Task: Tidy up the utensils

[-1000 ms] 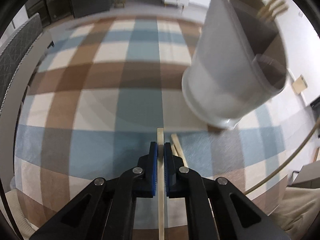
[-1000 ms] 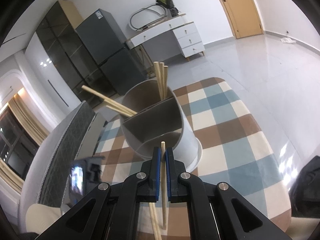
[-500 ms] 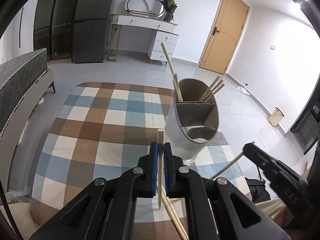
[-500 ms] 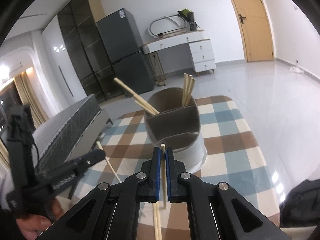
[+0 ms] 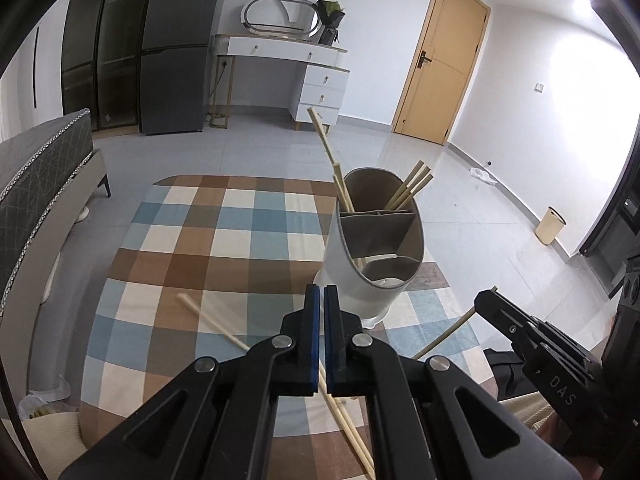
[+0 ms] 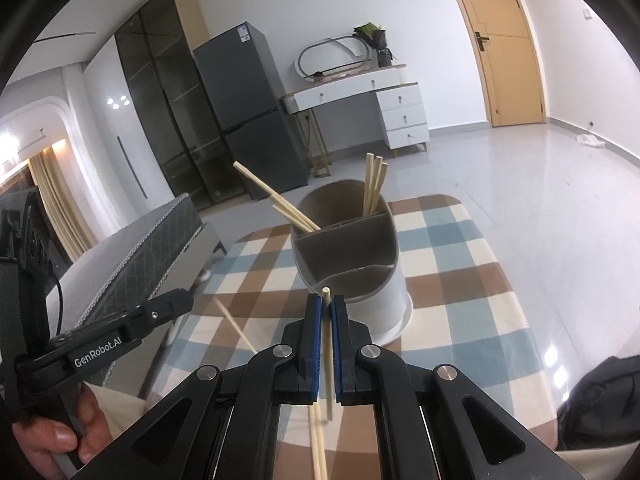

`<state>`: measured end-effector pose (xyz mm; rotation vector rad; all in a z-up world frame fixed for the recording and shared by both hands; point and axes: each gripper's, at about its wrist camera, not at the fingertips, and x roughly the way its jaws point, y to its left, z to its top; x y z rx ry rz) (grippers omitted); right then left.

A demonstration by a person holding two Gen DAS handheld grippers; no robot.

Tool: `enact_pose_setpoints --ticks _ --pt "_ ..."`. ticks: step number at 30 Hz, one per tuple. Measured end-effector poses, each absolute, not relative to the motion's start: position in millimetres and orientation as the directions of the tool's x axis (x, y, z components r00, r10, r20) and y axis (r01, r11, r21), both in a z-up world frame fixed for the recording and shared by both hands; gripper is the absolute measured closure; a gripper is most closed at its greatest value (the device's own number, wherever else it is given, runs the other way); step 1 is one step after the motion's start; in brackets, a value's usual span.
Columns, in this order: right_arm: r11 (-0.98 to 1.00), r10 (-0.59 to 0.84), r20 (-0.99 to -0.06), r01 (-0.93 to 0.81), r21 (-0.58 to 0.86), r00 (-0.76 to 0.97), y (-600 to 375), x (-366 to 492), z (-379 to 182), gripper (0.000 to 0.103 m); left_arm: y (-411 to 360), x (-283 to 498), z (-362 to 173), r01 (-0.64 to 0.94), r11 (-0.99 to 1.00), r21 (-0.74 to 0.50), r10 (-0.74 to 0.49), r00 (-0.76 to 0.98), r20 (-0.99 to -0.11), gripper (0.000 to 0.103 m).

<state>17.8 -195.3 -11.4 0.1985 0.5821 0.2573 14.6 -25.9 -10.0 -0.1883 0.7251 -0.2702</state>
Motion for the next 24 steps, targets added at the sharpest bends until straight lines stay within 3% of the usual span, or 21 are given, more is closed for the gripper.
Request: enact_pose_setpoints --ticks 3,7,9,11,12,19,24 --pt "0.947 0.299 -0.514 -0.183 0.264 0.804 -196.7 17.7 -11.4 0.099 -10.6 22.9 -13.6 0.142 0.948 -0.285 -0.299 0.704 -0.644 0.103" --pt "0.942 0.308 -0.508 -0.186 0.278 0.805 -199.2 16.8 -9.8 0.099 21.2 52.8 -41.0 0.032 0.964 -0.265 -0.23 0.606 -0.762 0.098" --pt "0.939 0.316 -0.506 -0.186 0.29 0.803 -200.2 18.0 -9.1 0.099 39.9 65.1 -55.9 -0.056 0.961 -0.271 -0.195 0.56 -0.805 0.065" --pt "0.935 0.322 -0.506 -0.185 0.303 0.8 -201.1 20.8 -9.2 0.099 59.5 75.2 -69.2 -0.125 0.94 -0.316 -0.203 0.539 -0.818 0.046" --pt "0.932 0.327 -0.507 -0.184 0.311 0.798 -201.4 22.8 -9.4 0.099 67.2 80.3 -75.4 -0.165 0.937 -0.306 -0.177 0.533 -0.828 0.043" --pt "0.921 0.35 -0.515 -0.186 0.343 0.783 -204.1 33.7 -12.3 0.099 97.8 119.8 -126.5 -0.318 0.885 -0.34 -0.203 0.393 -0.897 0.041" --pt "0.912 0.358 -0.528 -0.169 0.373 0.77 -209.6 45.3 -16.6 0.099 98.2 137.6 -140.4 -0.373 0.881 -0.291 -0.154 0.357 -0.922 0.041"
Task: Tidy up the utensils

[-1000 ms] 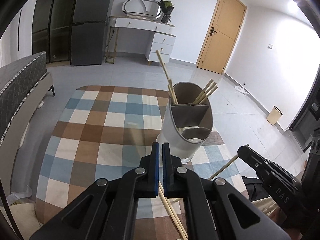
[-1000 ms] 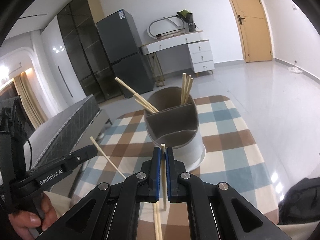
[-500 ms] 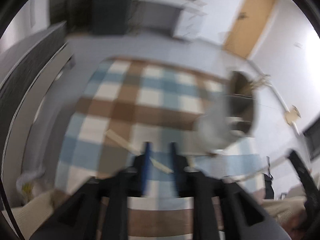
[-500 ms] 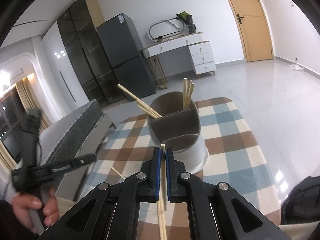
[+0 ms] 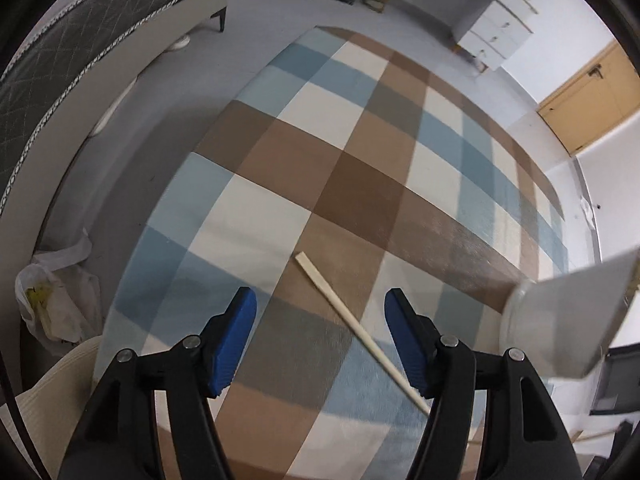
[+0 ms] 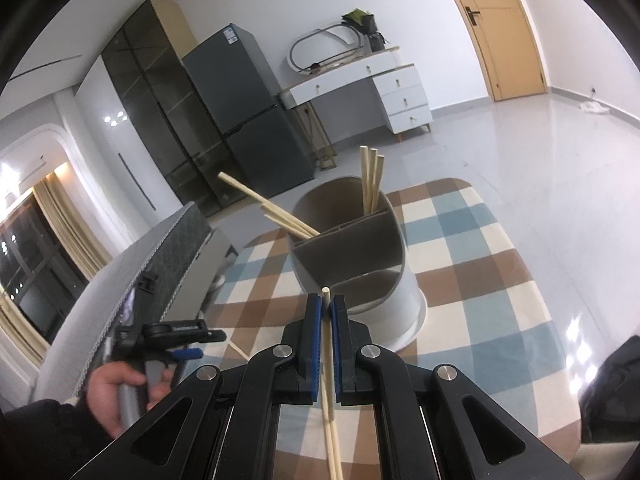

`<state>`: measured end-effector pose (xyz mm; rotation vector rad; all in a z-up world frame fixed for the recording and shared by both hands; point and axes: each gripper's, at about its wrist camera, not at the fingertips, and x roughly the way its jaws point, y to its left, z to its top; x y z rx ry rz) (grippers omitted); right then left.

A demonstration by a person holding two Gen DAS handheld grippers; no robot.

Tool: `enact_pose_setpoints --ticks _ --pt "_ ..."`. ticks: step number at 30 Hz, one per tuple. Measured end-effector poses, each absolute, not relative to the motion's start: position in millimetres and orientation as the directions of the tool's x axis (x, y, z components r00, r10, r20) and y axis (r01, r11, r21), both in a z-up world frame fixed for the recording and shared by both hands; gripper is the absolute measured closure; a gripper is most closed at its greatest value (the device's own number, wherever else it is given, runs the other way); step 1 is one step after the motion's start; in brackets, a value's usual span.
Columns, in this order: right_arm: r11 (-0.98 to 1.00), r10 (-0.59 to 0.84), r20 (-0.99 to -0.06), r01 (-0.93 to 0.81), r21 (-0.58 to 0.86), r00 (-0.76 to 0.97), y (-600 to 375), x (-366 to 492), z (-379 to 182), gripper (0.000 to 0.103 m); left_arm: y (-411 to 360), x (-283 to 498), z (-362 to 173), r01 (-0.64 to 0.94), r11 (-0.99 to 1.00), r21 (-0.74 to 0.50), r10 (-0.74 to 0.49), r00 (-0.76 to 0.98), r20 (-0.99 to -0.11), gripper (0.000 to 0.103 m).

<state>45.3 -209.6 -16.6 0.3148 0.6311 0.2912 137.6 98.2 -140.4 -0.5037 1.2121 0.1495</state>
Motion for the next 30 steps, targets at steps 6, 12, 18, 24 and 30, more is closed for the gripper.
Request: enact_pose_setpoints --ticks 6,12,18,24,30 --pt "0.902 0.37 -0.53 -0.16 0.4 0.763 -215.0 52.2 -18.2 0.099 94.0 154.2 -152.3 -0.378 0.896 -0.233 -0.112 0.315 -0.942 0.041" --pt "0.9 0.376 -0.536 -0.159 0.407 0.756 -215.5 54.9 -19.2 0.099 84.4 161.1 -159.5 -0.367 0.921 -0.133 -0.028 0.277 -0.961 0.041" --pt "0.897 0.376 -0.543 -0.148 0.416 0.751 -218.3 54.5 -20.2 0.099 73.8 167.5 -158.2 -0.322 0.945 -0.059 0.045 0.307 -0.951 0.071" --pt "0.905 0.366 -0.543 -0.153 0.397 0.756 -216.9 51.4 -17.9 0.099 69.1 169.9 -155.3 -0.308 0.944 -0.118 -0.011 0.327 -0.945 0.103" --pt "0.914 0.356 -0.531 -0.168 0.37 0.769 -212.5 44.7 -13.5 0.099 48.0 139.1 -113.7 -0.2 0.967 -0.158 -0.042 0.488 -0.872 0.103"
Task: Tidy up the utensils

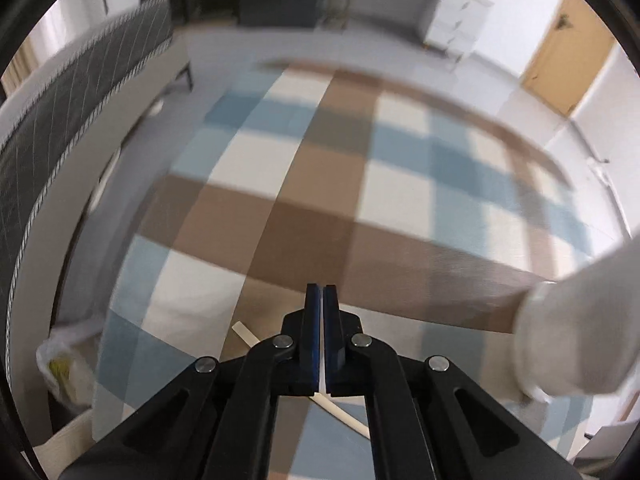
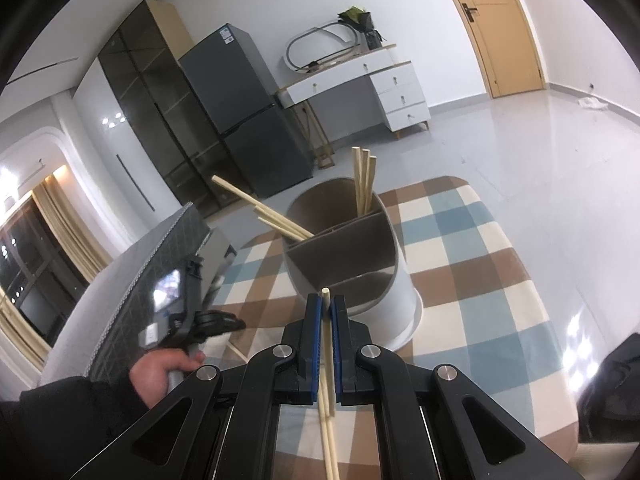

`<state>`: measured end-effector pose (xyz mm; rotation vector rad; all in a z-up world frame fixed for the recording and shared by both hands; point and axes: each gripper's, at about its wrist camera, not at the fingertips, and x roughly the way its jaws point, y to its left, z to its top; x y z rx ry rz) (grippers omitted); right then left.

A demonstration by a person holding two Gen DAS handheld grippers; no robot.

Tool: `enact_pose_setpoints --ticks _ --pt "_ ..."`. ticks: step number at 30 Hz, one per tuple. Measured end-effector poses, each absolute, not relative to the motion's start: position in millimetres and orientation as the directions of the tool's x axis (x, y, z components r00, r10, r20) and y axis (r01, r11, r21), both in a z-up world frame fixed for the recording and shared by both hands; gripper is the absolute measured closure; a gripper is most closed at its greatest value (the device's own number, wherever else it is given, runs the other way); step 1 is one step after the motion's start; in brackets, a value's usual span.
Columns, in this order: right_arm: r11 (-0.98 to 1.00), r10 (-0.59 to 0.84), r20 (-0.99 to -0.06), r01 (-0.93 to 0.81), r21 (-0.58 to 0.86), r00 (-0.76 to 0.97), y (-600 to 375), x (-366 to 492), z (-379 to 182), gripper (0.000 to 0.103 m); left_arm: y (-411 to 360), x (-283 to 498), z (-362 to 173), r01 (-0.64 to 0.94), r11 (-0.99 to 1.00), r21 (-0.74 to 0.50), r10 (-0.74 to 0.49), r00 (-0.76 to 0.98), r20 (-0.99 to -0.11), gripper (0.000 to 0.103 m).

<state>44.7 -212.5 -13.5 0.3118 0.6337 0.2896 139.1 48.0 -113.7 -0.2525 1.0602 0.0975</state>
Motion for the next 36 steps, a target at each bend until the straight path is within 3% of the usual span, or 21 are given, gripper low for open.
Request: enact_pose_setpoints --ticks 4,11,13,14,15,25,31,32,34,35,36 --pt "0.919 0.354 -0.522 -0.186 0.347 0.776 -206.9 37.7 -11.3 0.099 37.5 108.2 -82.4 -0.115 0.976 -0.183 -0.087 0.564 -0.821 0.103" --pt "0.923 0.35 -0.515 -0.196 0.33 0.783 -202.2 25.0 -9.5 0.099 92.2 105.7 -84.9 -0.261 0.911 -0.319 -0.185 0.435 -0.882 0.102" --pt "0.924 0.352 -0.511 -0.204 0.323 0.784 -200.0 24.3 -9.0 0.099 106.7 105.9 -94.0 -0.3 0.901 -0.314 -0.181 0.397 -0.9 0.074" --pt "0.924 0.354 -0.51 -0.208 0.321 0.784 -198.8 24.5 -8.9 0.099 110.9 105.7 -98.8 -0.319 0.893 -0.318 -0.183 0.387 -0.904 0.046" --pt "0.923 0.355 -0.51 -0.21 0.322 0.783 -198.2 25.6 -9.4 0.099 112.6 103.5 -101.3 -0.335 0.885 -0.322 -0.18 0.392 -0.902 0.039" --pt "0.919 0.365 -0.523 -0.209 0.334 0.77 -196.3 37.4 -14.3 0.099 91.7 134.4 -143.6 -0.334 0.904 -0.266 -0.181 0.265 -0.947 0.039" --pt "0.913 0.37 -0.534 -0.19 0.361 0.76 -201.8 45.0 -17.5 0.099 76.1 148.0 -144.7 -0.339 0.932 -0.128 -0.054 0.218 -0.974 0.04" --pt "0.912 0.371 -0.535 -0.189 0.364 0.759 -202.1 45.4 -17.5 0.099 71.4 149.3 -144.2 -0.337 0.937 -0.093 -0.022 0.208 -0.978 0.043" --pt "0.911 0.372 -0.539 -0.186 0.368 0.755 -203.0 46.9 -18.0 0.099 66.6 147.2 -140.4 -0.339 0.939 -0.061 0.017 0.221 -0.975 0.064" --pt "0.91 0.372 -0.539 -0.184 0.371 0.755 -204.3 47.3 -17.9 0.099 64.8 148.8 -137.1 -0.34 0.938 -0.063 0.02 0.236 -0.972 0.088" --pt "0.909 0.373 -0.539 -0.182 0.375 0.755 -205.2 47.3 -17.5 0.099 63.2 150.6 -135.8 -0.335 0.939 -0.071 0.012 0.237 -0.971 0.097"
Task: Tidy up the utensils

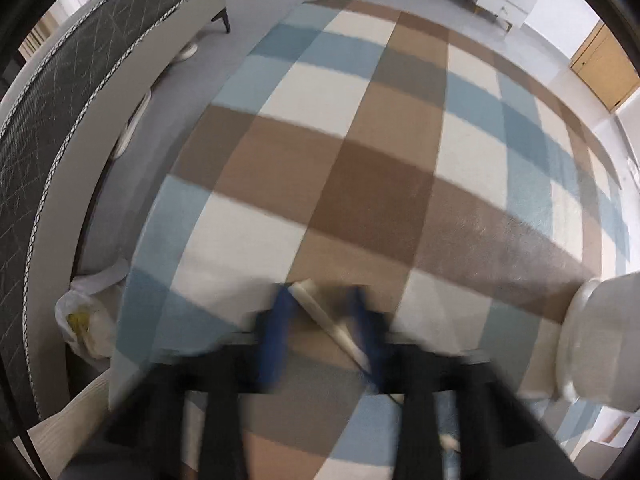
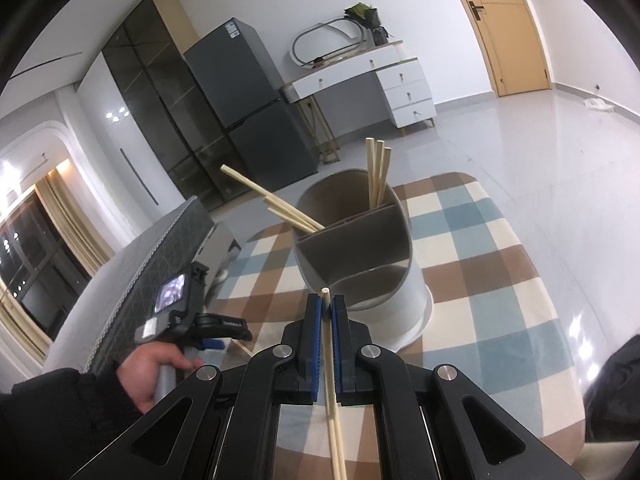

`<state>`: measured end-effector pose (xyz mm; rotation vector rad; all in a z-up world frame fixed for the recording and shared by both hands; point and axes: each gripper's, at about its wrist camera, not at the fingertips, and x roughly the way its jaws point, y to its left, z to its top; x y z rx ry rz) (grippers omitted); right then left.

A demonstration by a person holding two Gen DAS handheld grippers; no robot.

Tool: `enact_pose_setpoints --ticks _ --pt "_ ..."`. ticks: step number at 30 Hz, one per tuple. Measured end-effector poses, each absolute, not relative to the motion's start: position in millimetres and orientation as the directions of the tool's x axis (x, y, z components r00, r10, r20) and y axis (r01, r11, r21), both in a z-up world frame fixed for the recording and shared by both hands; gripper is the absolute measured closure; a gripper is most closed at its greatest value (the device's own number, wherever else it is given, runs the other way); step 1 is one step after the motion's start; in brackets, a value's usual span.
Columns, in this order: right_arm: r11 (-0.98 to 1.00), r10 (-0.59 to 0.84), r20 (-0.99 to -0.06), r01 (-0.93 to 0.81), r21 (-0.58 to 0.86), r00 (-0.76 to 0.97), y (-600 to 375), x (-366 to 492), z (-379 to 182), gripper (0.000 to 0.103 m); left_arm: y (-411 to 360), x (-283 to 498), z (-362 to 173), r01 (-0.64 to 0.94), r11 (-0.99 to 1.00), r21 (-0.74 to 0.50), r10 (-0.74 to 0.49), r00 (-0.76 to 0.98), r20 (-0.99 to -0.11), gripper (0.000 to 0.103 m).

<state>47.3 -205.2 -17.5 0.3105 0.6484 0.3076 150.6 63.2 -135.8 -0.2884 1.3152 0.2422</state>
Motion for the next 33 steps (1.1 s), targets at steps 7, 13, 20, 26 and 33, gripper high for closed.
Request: enact_pose_setpoints --ticks 7,13,20,26,33 --pt "0.908 0.372 -0.532 -0.178 0.379 0.761 -208.4 43.4 -13.6 0.099 50.6 136.2 -111.5 -0.3 0.94 -0.164 -0.049 0.356 -0.933 0.101" --pt "0.912 0.367 -0.517 -0.19 0.364 0.773 -206.3 33.7 -9.6 0.099 36.9 83.3 -54.1 -0.195 0.95 -0.244 -0.096 0.56 -0.823 0.101" --pt "0.929 0.349 -0.493 -0.224 0.294 0.797 -193.2 16.4 -1.0 0.099 32.9 32.7 -11.4 -0.072 0.932 -0.356 -0.211 0.692 -0.69 0.102" --pt "0.941 0.329 -0.499 -0.232 0.248 0.802 -186.4 10.6 -3.5 0.099 16.0 6.8 18.3 0.033 0.94 -0.339 -0.248 0.749 -0.615 0.102" --pt "0.943 0.316 -0.511 -0.208 0.259 0.799 -189.6 8.9 -6.6 0.099 0.8 -0.6 27.3 0.117 0.946 -0.303 -0.284 0.75 -0.598 0.103"
